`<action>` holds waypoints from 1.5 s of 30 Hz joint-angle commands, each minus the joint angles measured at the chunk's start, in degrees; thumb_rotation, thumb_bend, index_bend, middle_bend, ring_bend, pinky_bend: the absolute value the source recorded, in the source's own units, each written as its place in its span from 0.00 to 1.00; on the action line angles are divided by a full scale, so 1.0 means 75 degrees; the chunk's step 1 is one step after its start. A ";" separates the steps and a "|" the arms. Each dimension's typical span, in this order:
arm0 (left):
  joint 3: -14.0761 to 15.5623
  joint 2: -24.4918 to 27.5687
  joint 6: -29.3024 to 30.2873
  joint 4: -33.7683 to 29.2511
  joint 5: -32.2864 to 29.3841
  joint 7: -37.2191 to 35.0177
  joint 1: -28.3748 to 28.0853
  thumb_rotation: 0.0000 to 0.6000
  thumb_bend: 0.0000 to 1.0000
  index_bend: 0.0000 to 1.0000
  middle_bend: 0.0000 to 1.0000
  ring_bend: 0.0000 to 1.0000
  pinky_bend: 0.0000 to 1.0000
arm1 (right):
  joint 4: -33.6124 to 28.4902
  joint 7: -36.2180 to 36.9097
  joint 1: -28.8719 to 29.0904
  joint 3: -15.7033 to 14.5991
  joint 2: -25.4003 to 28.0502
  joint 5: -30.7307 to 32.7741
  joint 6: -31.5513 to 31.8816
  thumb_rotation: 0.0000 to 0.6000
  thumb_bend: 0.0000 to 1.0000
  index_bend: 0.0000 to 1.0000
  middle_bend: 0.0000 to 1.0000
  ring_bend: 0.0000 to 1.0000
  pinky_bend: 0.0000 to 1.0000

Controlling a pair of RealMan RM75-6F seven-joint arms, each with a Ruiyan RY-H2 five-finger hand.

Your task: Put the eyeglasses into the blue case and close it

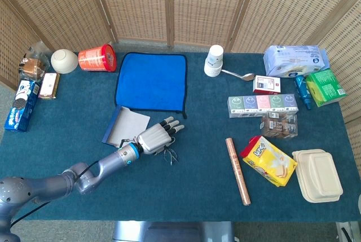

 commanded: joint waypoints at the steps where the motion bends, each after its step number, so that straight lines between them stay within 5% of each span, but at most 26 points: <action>1: -0.0024 -0.0057 0.0092 0.0070 0.0020 -0.0135 0.0015 1.00 0.37 0.56 0.12 0.00 0.00 | 0.0004 0.0017 -0.0005 0.0004 0.0003 -0.0010 0.0007 1.00 0.37 0.00 0.03 0.00 0.05; 12: -0.0061 -0.0019 0.0333 0.0157 0.0066 -0.0397 0.0071 1.00 0.36 0.65 0.24 0.00 0.00 | 0.0052 0.0100 -0.0021 0.0000 -0.0014 -0.0007 -0.0021 1.00 0.37 0.00 0.03 0.00 0.05; 33: 0.0220 0.1751 0.0725 -0.0911 -0.0358 -0.0438 0.0949 1.00 0.35 0.63 0.22 0.00 0.00 | -0.0077 -0.0128 0.0212 0.0036 -0.0091 -0.0123 -0.0256 1.00 0.37 0.00 0.03 0.00 0.05; 45: 0.0228 0.1789 0.0535 -0.0493 -0.0534 -0.0527 0.1121 1.00 0.35 0.62 0.20 0.00 0.00 | -0.0267 -0.0309 0.0243 0.0014 -0.0063 -0.0165 -0.0260 1.00 0.37 0.00 0.03 0.00 0.05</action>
